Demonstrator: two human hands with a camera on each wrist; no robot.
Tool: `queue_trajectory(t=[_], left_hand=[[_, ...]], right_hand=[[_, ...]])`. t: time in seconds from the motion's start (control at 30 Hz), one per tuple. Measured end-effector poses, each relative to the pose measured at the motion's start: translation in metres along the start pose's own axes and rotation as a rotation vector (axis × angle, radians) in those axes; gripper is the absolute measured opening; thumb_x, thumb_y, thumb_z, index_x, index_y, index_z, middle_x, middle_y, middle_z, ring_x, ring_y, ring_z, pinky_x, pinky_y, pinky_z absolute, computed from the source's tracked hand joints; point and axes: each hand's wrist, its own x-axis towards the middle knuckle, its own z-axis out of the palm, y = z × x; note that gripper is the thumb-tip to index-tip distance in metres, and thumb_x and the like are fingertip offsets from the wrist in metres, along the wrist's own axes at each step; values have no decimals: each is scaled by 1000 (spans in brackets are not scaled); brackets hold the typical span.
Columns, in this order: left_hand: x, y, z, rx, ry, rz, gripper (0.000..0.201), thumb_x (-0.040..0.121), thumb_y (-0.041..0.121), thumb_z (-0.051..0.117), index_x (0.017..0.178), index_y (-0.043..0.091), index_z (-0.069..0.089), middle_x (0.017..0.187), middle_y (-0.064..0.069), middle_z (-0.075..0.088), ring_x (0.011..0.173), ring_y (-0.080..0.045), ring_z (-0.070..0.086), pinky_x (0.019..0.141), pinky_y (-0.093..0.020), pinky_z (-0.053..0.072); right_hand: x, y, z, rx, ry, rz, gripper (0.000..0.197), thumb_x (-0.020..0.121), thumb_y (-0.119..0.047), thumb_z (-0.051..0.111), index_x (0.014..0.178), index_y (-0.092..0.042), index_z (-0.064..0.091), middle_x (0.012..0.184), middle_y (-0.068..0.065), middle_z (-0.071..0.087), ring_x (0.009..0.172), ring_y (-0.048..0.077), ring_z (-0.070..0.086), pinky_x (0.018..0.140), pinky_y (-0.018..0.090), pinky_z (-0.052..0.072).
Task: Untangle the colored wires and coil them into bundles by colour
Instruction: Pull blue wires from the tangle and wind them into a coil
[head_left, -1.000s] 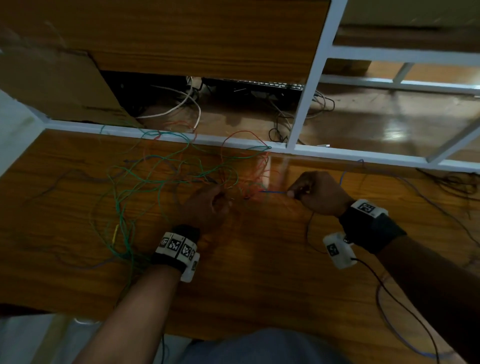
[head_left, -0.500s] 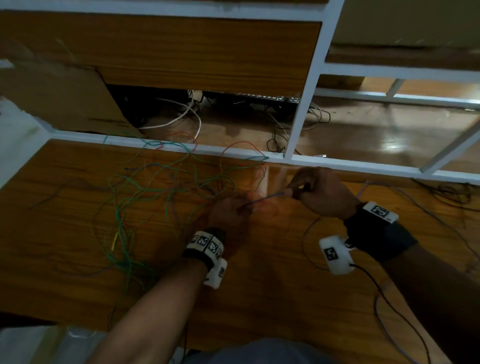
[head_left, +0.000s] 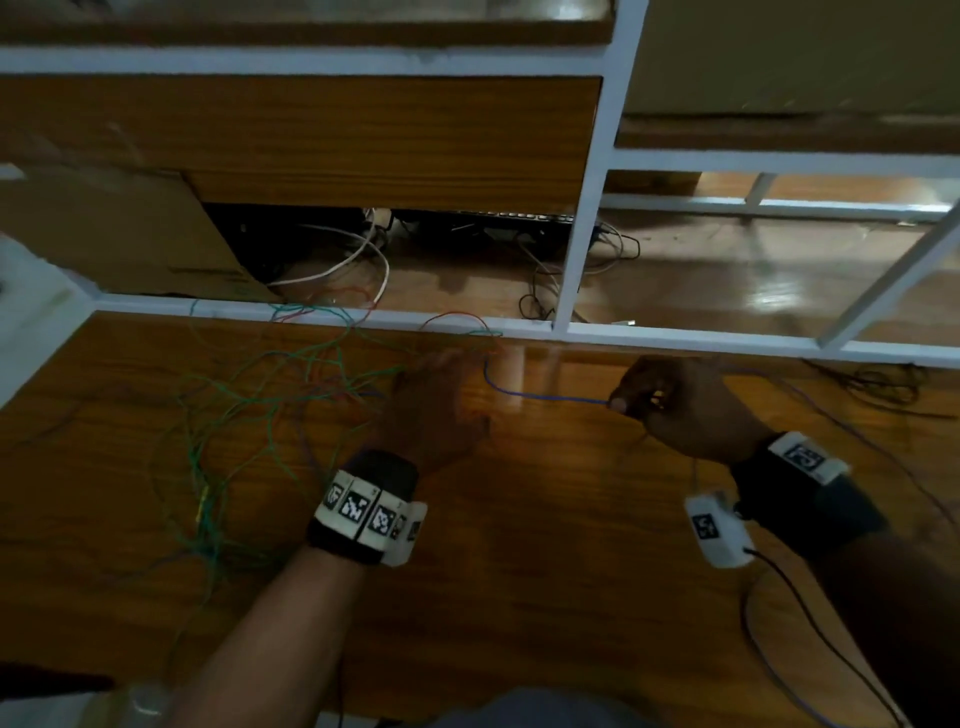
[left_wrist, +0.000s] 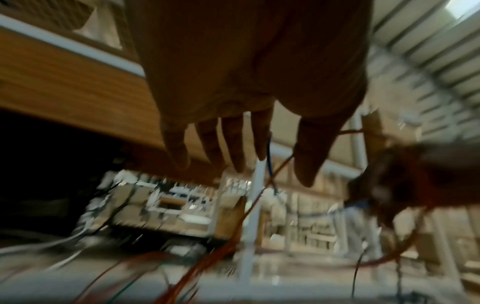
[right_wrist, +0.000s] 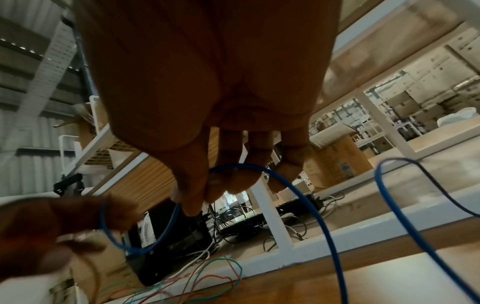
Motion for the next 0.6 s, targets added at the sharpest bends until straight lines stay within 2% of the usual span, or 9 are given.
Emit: queue_trajectory(t=[0.1, 0.17, 0.23, 0.27, 0.33, 0.4, 0.47, 0.53, 0.6], left_hand=[[-10, 41, -23, -105, -37, 244, 86, 79, 31, 76, 151, 34, 29, 155, 14, 25, 142, -3, 14, 110, -9, -6], [-15, 58, -29, -173, -110, 292, 93, 76, 33, 80, 152, 35, 26, 155, 15, 26, 139, -3, 19, 117, -17, 7], [-15, 68, -32, -318, -112, 227, 76, 79, 38, 78, 146, 35, 42, 149, 9, 41, 135, -7, 35, 114, -27, 29], [-15, 71, -30, -335, -45, 236, 58, 84, 40, 72, 138, 31, 53, 141, 6, 50, 130, -10, 44, 111, -31, 37], [-14, 84, -22, -124, 116, 365, 38, 89, 39, 57, 122, 23, 66, 125, 2, 63, 116, -19, 56, 99, -39, 46], [-17, 101, -7, 72, 106, 444, 36, 89, 38, 51, 117, 21, 67, 119, 0, 66, 109, -25, 58, 94, -42, 47], [-20, 115, 12, 180, 1, 420, 30, 87, 36, 48, 109, 26, 67, 109, 2, 68, 102, -26, 59, 88, -44, 48], [-25, 124, 24, 165, -94, 364, 10, 87, 24, 57, 91, 27, 66, 84, 5, 64, 84, -24, 62, 74, -36, 47], [-31, 132, 32, 37, -190, 331, 14, 94, 12, 57, 90, 23, 66, 75, 9, 55, 73, -8, 59, 62, -22, 38]], right_hand=[[-6, -2, 6, -21, -12, -22, 13, 90, -11, 77, 90, -22, 83, 95, -9, 71, 79, 13, 68, 70, 40, 56], [-12, -1, 3, -38, -7, -19, 14, 91, -12, 75, 92, -24, 83, 95, -11, 68, 80, 13, 67, 69, 39, 55], [-20, 2, -4, -60, 11, -19, 13, 92, -13, 75, 94, -23, 82, 95, -12, 66, 80, 14, 65, 68, 36, 52], [-25, 3, -8, -68, 15, -24, 12, 93, -14, 74, 95, -22, 82, 96, -10, 66, 80, 16, 66, 67, 34, 50], [-36, 4, -15, -79, 21, -42, 12, 94, -14, 72, 97, -20, 82, 97, -3, 72, 81, 20, 67, 66, 31, 47], [-50, 4, -19, -112, 13, -82, 16, 93, -11, 71, 101, -20, 82, 96, 0, 75, 81, 23, 65, 67, 29, 42], [-64, 11, -25, -121, 35, -102, 20, 92, -7, 70, 103, -21, 81, 93, -1, 75, 82, 23, 62, 68, 30, 42], [-80, 24, -37, -90, 92, -73, 18, 92, -8, 72, 102, -21, 81, 92, -3, 76, 84, 25, 63, 69, 36, 50], [-99, 42, -53, -60, 145, -50, 16, 92, -9, 73, 99, -21, 81, 91, -3, 77, 83, 29, 66, 71, 42, 54]])
